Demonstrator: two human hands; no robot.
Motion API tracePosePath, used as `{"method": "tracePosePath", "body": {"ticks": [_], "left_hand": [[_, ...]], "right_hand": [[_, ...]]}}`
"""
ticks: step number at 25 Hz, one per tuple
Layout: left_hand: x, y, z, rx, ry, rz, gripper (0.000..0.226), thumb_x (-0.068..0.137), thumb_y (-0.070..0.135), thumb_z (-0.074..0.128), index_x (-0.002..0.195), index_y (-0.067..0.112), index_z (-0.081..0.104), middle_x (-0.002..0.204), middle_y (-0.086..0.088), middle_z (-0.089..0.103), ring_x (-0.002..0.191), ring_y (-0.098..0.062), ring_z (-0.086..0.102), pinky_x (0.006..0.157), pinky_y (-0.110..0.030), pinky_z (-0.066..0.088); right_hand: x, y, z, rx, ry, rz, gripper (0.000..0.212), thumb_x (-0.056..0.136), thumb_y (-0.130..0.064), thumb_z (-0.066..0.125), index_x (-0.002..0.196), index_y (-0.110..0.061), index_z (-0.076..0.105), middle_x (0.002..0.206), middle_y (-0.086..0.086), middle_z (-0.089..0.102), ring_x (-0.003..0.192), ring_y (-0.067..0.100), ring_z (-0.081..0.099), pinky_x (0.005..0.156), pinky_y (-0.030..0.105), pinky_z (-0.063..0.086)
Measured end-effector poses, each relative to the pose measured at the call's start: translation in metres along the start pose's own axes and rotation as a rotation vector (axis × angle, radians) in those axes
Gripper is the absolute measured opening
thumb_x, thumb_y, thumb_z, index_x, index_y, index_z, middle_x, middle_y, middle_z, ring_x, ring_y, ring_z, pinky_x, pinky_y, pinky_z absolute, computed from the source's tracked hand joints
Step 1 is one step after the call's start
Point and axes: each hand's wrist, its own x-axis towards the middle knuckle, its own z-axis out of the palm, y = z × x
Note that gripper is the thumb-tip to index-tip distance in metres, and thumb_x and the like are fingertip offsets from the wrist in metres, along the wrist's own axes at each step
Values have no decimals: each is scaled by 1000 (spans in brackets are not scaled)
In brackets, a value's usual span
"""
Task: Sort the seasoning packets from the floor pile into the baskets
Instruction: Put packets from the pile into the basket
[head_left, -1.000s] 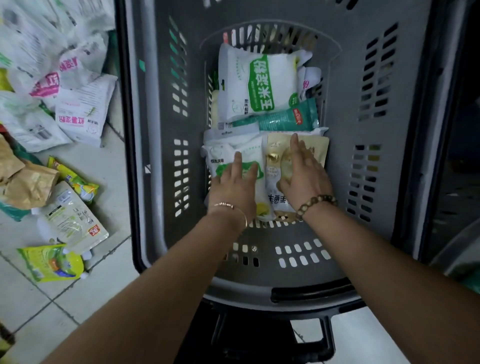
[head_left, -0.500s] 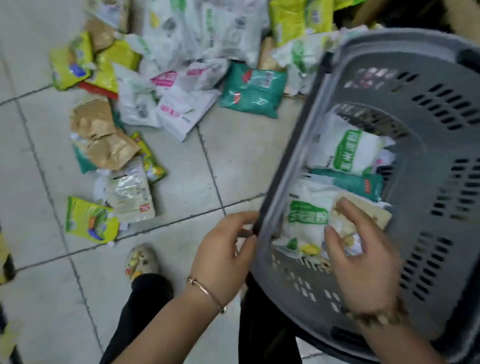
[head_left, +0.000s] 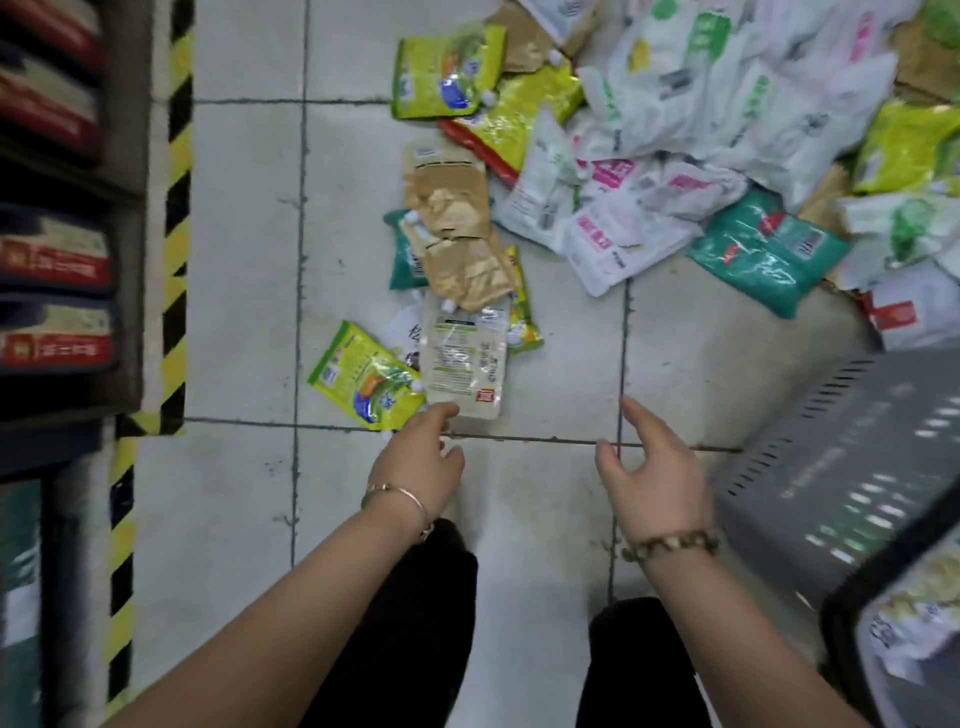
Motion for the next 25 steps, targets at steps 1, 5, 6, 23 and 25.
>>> {"method": "tracePosePath", "body": {"ticks": [1, 5, 6, 23, 25], "left_hand": [[7, -15, -6, 9, -7, -20, 47, 85, 13, 56, 130, 24, 48, 126, -1, 56, 103, -18, 57, 88, -34, 49], [34, -66, -10, 67, -39, -104, 49, 86, 17, 57, 133, 23, 45, 131, -4, 51, 110, -24, 55, 92, -39, 47], [43, -80, -9, 79, -40, -133, 49, 86, 19, 57, 133, 23, 44, 132, -5, 51, 112, -25, 55, 93, -40, 47], [259, -209, 57, -384, 460, -901, 90, 75, 56, 66, 135, 1, 29, 139, -22, 40, 127, -38, 40, 102, -46, 32], [270, -213, 48, -573, 543, -975, 105, 67, 57, 73, 141, 4, 20, 144, -22, 34, 131, -38, 37, 104, -47, 30]], "right_hand": [[5, -7, 17, -76, -38, 4, 51, 84, -29, 60, 133, -30, 49, 131, -3, 56, 117, 21, 53, 88, 34, 44], [17, -14, 81, -344, -255, -141, 53, 87, -36, 53, 138, -31, 41, 132, -3, 54, 118, 19, 50, 86, 30, 42], [21, -13, 98, -383, -297, -181, 53, 87, -37, 51, 139, -31, 40, 132, -3, 54, 118, 19, 50, 86, 31, 43], [180, 8, 302, 296, -352, 495, 47, 75, -33, 72, 115, -14, 55, 108, 4, 67, 93, 24, 65, 88, 39, 52], [183, 4, 309, 356, -346, 546, 41, 71, -41, 74, 102, -15, 63, 100, 4, 70, 90, 25, 66, 87, 40, 53]]}}
